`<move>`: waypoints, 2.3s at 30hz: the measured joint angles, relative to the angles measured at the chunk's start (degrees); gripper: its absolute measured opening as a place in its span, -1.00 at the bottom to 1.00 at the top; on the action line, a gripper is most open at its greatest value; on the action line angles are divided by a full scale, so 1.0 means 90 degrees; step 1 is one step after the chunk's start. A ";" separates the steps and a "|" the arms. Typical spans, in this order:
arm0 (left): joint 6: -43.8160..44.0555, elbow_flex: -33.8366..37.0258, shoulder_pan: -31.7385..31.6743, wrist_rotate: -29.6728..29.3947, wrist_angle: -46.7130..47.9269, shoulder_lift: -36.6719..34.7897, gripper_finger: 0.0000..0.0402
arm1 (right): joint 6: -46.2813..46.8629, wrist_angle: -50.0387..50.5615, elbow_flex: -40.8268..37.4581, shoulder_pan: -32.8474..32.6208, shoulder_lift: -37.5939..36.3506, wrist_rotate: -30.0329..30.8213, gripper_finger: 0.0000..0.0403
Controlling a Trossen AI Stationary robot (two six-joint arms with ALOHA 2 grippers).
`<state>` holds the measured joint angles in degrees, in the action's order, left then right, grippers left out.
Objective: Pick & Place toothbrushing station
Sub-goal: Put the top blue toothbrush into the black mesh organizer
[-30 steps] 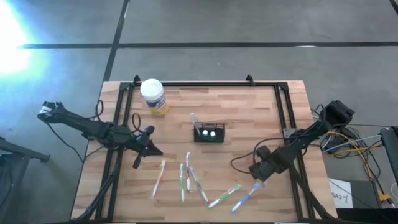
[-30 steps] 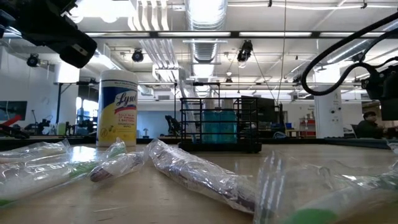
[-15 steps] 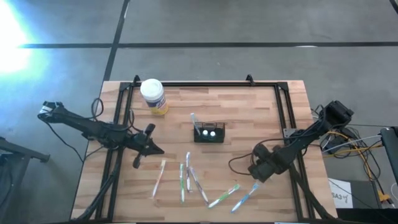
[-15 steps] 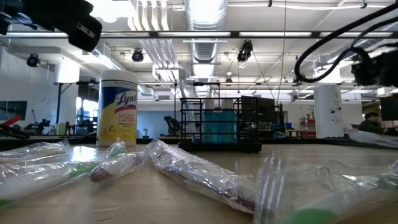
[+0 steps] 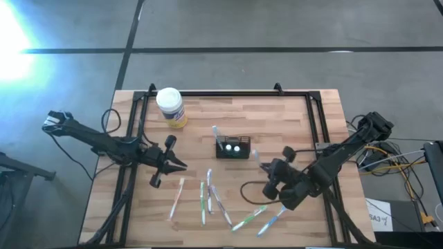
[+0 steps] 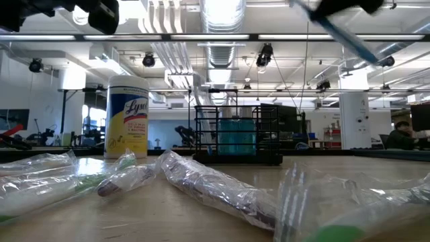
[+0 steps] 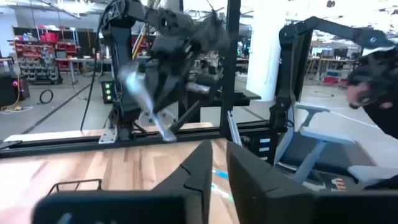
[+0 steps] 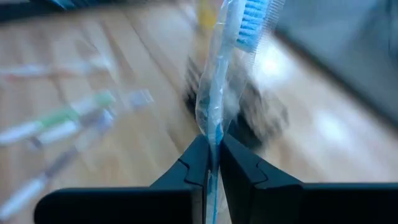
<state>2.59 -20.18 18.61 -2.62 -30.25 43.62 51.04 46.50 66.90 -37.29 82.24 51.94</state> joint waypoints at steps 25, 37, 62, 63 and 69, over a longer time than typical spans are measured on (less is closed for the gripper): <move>-0.1356 -0.2661 -0.0133 -0.1376 -0.0203 0.2702 0.36 | -0.7430 -0.7924 -0.1259 0.1086 0.0138 -0.0160 -0.89; -0.1077 -0.3372 -0.0610 -0.0816 -0.0267 0.3595 0.36 | -0.8011 -0.7692 -0.0386 0.1133 0.1216 0.0173 -0.89; -0.1109 -0.3343 -0.0605 -0.0619 -0.0099 0.3470 -0.18 | -0.7904 -0.7734 -0.0151 0.1136 0.1263 0.0251 -0.89; -0.1110 -0.3343 -0.0605 -0.0617 -0.0098 0.3470 -0.30 | -0.7904 -0.7733 -0.0151 0.1138 0.1263 0.0251 -0.89; -0.1337 -0.3339 -0.0612 -0.0414 -0.0069 0.3465 -0.91 | -0.7859 -0.7740 -0.0154 0.1158 0.1265 0.0244 -0.89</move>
<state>-9.44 -50.23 13.10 -6.34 -30.87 74.81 -19.69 -23.16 65.52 -26.87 93.62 54.14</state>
